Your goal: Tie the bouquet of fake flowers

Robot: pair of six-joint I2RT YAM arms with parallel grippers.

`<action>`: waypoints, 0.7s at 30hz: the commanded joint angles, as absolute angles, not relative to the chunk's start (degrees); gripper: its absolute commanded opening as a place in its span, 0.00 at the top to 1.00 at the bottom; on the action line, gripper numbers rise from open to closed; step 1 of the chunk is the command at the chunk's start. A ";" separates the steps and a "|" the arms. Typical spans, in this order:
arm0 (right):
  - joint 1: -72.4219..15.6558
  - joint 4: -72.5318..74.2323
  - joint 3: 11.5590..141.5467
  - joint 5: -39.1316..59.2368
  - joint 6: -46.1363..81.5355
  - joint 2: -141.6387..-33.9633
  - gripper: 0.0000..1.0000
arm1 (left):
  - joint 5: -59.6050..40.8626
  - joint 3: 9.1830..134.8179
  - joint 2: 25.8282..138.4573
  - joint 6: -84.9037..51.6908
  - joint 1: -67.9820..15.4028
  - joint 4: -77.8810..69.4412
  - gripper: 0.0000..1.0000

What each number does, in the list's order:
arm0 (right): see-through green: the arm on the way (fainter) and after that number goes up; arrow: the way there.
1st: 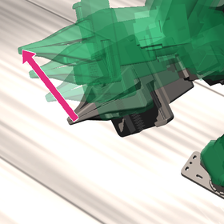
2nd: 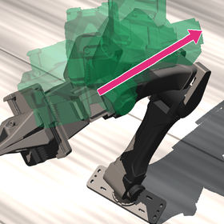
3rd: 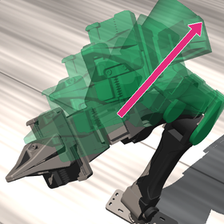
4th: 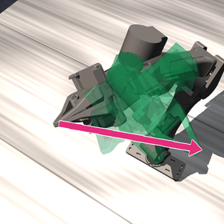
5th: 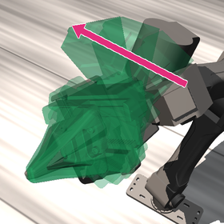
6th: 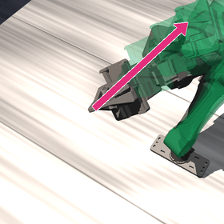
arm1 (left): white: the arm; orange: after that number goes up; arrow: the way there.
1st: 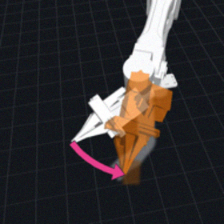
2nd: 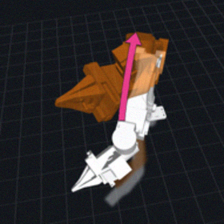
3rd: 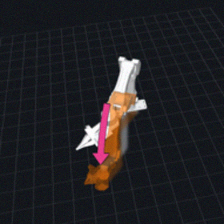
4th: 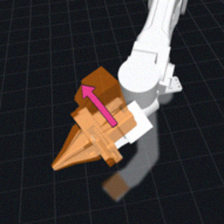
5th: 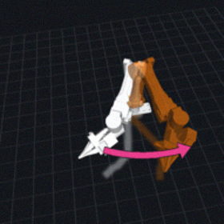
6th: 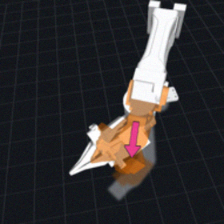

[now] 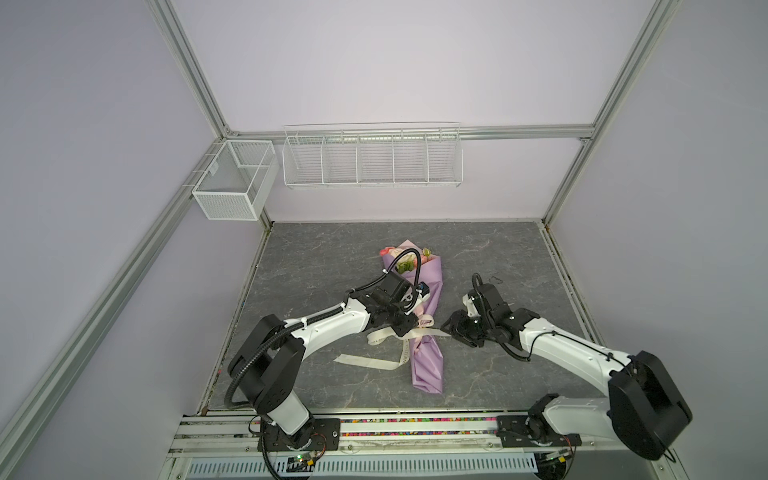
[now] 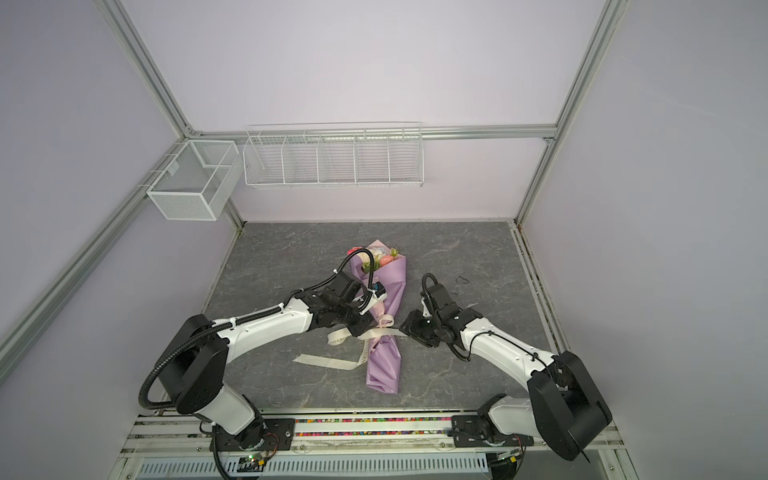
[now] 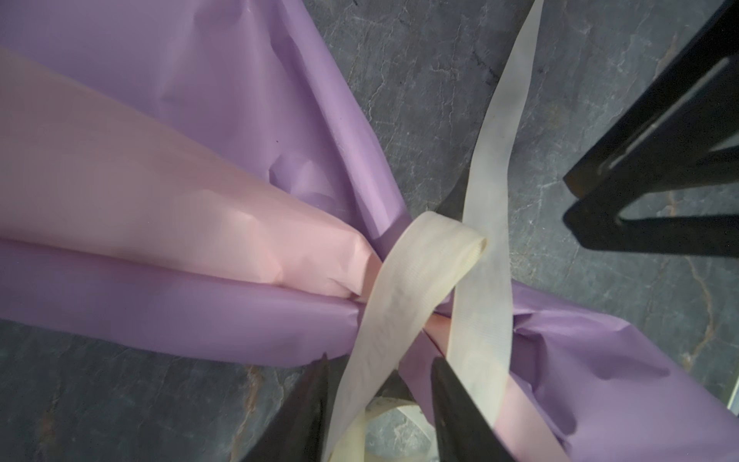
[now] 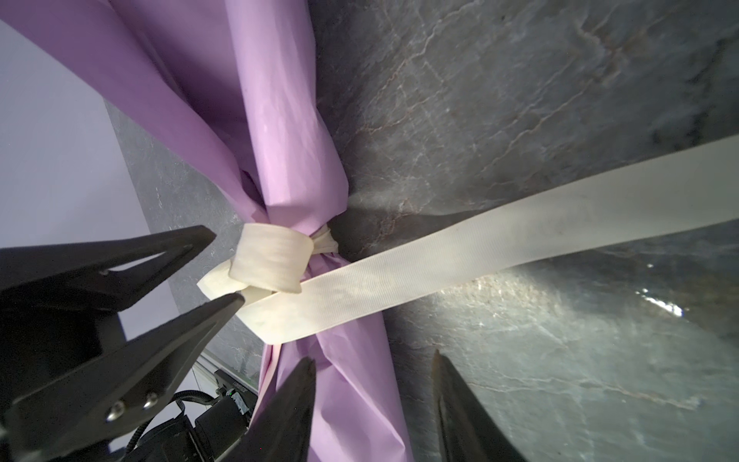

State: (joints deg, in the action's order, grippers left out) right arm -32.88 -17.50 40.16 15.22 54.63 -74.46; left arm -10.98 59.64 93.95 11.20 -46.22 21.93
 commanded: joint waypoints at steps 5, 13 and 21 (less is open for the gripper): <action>-33.48 -18.90 41.34 15.05 54.75 -72.71 0.49 | -11.18 62.47 96.94 11.34 -46.01 21.63 0.67; -33.57 -18.25 41.45 15.80 55.58 -72.42 0.49 | -11.91 63.17 96.34 10.82 -46.05 23.84 0.96; -33.98 -16.39 41.57 17.34 56.96 -72.64 0.50 | -14.52 60.09 92.57 8.28 -46.05 21.50 1.00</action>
